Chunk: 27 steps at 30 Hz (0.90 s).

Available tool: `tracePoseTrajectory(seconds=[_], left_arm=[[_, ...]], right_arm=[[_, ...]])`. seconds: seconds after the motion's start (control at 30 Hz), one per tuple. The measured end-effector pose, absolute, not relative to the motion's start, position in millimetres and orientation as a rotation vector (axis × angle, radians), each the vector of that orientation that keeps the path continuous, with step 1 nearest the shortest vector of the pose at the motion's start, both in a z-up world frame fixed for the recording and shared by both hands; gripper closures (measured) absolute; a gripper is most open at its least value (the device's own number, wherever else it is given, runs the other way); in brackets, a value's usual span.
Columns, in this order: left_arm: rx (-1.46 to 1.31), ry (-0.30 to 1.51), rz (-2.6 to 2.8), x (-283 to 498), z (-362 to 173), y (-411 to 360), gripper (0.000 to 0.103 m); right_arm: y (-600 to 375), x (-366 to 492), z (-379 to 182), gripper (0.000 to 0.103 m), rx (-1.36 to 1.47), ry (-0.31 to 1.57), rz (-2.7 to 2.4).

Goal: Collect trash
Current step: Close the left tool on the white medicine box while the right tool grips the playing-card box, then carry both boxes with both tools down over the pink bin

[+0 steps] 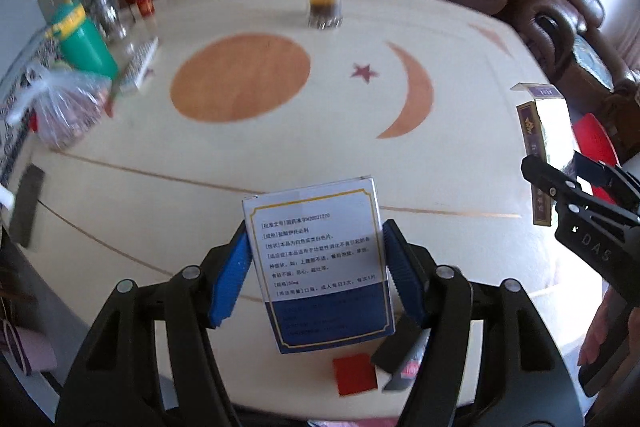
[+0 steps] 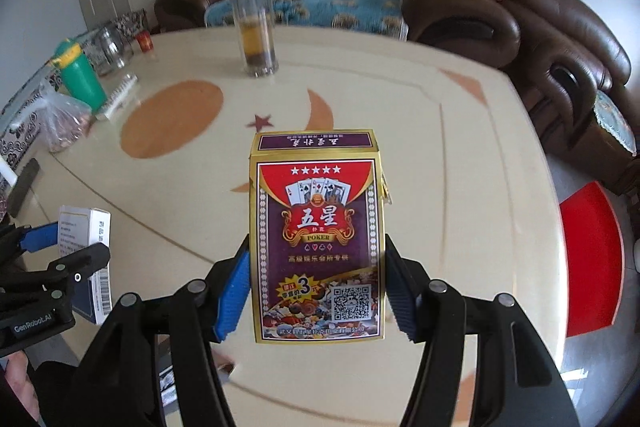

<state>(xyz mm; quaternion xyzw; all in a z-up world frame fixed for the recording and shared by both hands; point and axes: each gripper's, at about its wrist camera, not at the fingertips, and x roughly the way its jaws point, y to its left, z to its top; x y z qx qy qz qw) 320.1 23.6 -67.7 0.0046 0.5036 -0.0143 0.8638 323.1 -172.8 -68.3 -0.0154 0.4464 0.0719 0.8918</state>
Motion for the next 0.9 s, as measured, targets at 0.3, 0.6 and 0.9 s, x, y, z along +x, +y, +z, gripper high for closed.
tracePoseTrajectory(seconds=[0.3,0.6,0.9], left_arm=[[0.031,0.904,-0.06,233.7,-13.9,16.7,0.039],[0.095,0.844,-0.104,170.3,6.2,4.4,0.039],[0.133,0.812,-0.153,122.6,1.9,-7.9,0.039]], right_arm=[[-176.9,234.6,-16.0,0.044,-0.02,0.811,0.171],[-168.6,140.2,18.5,0.044,-0.018,0.731,0.19],[-163.7,75.5,19.1,0.044,-0.03,0.716,0.183]])
